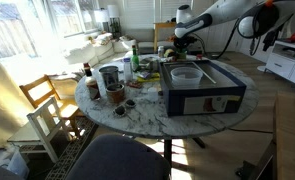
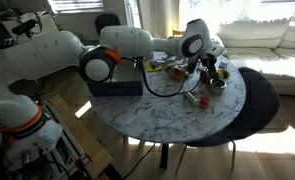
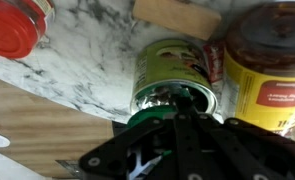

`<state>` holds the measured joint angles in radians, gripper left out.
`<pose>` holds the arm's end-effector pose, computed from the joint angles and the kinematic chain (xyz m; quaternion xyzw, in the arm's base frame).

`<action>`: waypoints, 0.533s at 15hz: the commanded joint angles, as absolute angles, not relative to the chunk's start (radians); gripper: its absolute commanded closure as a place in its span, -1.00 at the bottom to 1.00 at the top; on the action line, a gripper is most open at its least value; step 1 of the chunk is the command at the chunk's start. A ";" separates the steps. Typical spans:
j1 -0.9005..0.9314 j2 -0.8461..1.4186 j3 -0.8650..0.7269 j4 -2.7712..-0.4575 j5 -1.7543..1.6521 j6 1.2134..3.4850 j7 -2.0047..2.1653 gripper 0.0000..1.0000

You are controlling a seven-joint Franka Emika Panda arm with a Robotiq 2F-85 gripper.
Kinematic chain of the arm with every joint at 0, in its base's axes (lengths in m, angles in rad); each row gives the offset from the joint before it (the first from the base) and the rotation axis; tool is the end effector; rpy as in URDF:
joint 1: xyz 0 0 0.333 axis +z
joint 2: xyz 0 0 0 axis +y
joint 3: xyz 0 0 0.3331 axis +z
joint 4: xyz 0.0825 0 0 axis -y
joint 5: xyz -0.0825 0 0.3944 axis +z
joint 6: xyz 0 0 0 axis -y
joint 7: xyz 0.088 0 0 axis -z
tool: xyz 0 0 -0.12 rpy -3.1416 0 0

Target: Pick up the green lid and put it on top of the yellow coffee can near the yellow and brown bottle

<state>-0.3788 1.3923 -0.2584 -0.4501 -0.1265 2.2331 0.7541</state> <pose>0.7800 -0.3923 0.2179 0.8300 -0.4919 0.2183 0.1464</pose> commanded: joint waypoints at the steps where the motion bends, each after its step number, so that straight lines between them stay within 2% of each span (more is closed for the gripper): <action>1: -0.385 1.372 -0.238 -0.462 -0.100 2.240 0.706 1.00; 8: -0.382 1.355 -0.225 -0.468 -0.098 2.224 0.631 1.00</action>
<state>-0.3788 1.3712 -0.2430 -0.4500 -0.1264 2.2332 0.6858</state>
